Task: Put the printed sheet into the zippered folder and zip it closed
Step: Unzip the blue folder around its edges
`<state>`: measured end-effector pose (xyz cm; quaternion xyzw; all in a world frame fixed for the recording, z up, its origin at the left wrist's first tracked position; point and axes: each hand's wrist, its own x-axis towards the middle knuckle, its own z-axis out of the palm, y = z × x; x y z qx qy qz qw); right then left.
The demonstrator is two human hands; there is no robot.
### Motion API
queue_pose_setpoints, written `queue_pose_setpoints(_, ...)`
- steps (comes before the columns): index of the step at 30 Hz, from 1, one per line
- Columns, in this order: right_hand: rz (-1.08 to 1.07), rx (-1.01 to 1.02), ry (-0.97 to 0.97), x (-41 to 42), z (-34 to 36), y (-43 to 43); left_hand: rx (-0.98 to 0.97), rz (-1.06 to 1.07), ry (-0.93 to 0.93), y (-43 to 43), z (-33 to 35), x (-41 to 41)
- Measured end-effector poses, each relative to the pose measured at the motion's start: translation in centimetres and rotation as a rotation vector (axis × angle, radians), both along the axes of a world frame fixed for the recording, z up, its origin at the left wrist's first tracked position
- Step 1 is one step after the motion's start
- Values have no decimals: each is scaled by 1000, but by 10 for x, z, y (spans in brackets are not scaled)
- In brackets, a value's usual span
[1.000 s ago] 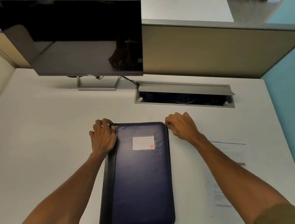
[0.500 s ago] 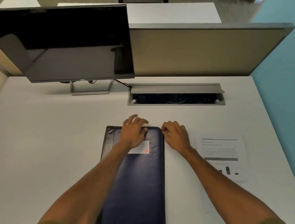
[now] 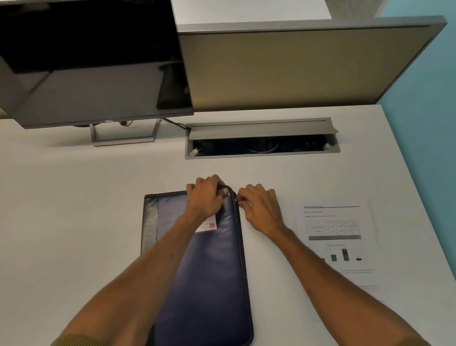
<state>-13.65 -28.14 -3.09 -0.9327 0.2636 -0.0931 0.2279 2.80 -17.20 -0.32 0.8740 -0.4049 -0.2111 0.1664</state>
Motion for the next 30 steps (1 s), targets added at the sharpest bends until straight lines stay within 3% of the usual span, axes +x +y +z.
queue_pose_setpoints(8,98,70,30,-24,2,24,3,108,23,-1,1,14)
queue_pose_setpoints(18,179,358,230,-80,20,56,61,124,-118,2,23,-8)
queue_pose_setpoints(20,151,352,258,-91,20,65,52,27,-146,6,31,-14)
queue_pose_setpoints(23,69,316,201,-100,18,79,60,-351,-123,17,38,-32)
queue_pose_setpoints(26,8,268,153,-102,16,89,225,-692,-93,36,35,-59)
queue_pose_setpoints(30,-40,241,118,-107,11,99,338,-785,-180,59,31,-81)
